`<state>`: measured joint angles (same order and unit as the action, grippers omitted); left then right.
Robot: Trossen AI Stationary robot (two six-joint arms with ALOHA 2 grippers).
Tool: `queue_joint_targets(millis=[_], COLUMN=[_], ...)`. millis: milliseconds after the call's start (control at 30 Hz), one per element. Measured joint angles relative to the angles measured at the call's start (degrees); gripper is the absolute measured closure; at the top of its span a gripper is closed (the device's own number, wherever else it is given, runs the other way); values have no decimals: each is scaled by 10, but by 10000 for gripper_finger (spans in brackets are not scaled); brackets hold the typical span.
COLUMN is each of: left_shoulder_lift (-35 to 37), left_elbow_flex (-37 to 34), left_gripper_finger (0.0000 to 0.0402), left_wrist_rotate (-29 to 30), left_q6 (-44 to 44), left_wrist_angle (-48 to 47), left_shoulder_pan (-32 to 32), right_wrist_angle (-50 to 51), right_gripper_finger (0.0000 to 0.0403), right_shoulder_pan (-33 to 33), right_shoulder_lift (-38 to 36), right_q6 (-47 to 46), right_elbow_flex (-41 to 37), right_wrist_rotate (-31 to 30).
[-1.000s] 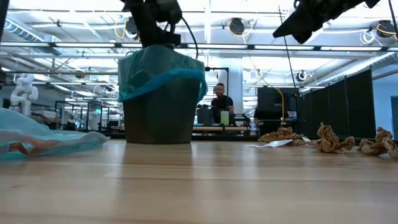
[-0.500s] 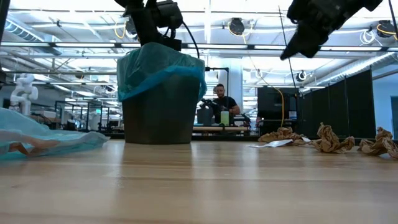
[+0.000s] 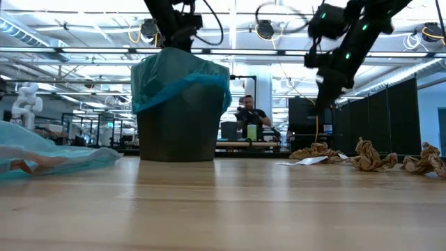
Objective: Place trash/remove bag and relplace
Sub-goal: Put the brown napkin into the black trash bin
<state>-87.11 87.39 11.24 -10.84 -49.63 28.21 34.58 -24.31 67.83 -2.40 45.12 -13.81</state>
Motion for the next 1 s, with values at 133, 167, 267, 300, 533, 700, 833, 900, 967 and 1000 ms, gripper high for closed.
queue_joint_targets(millis=[133, 167, 267, 300, 533, 700, 833, 900, 967, 1000], left_shoulder_lift=[12, 12, 10, 11, 11, 11, 11, 11, 11, 11], left_elbow_flex=[0, 0, 0, 0, 0, 0, 0, 0, 0, 0], left_gripper_finger=[266, 266, 266, 266, 266, 267, 267, 267, 267, 267], left_wrist_rotate=[-2, -2, -3, -3, -3, -14, -14, -14, -21, -39], left_q6=[0, 3, 5, 4, 4, 4, 0, -1, -5, -9], left_wrist_angle=[-1, -2, -8, -8, -8, -8, -4, 1, 8, 17], left_shoulder_pan=[-1, -1, -1, -1, -1, -1, -1, -1, -1, -2], right_wrist_angle=[-20, -28, -56, -66, -110, -131, -139, -142, -141, -142], right_gripper_finger=[163, 162, 161, 161, 189, 299, 388, 389, 395, 398], right_shoulder_pan=[-54, -68, -108, -120, -166, -157, -134, -122, -110, -104], right_shoulder_lift=[50, 63, 104, 118, 211, 242, 232, 213, 187, 171], right_q6=[39, 49, 79, 88, 141, 140, 143, 142, 135, 128], right_elbow_flex=[0, 0, 0, 0, 0, 0, 0, 0, 2, 3], right_wrist_rotate=[-2, -2, 2, 2, 54, 63, 64, 65, 66, 68])
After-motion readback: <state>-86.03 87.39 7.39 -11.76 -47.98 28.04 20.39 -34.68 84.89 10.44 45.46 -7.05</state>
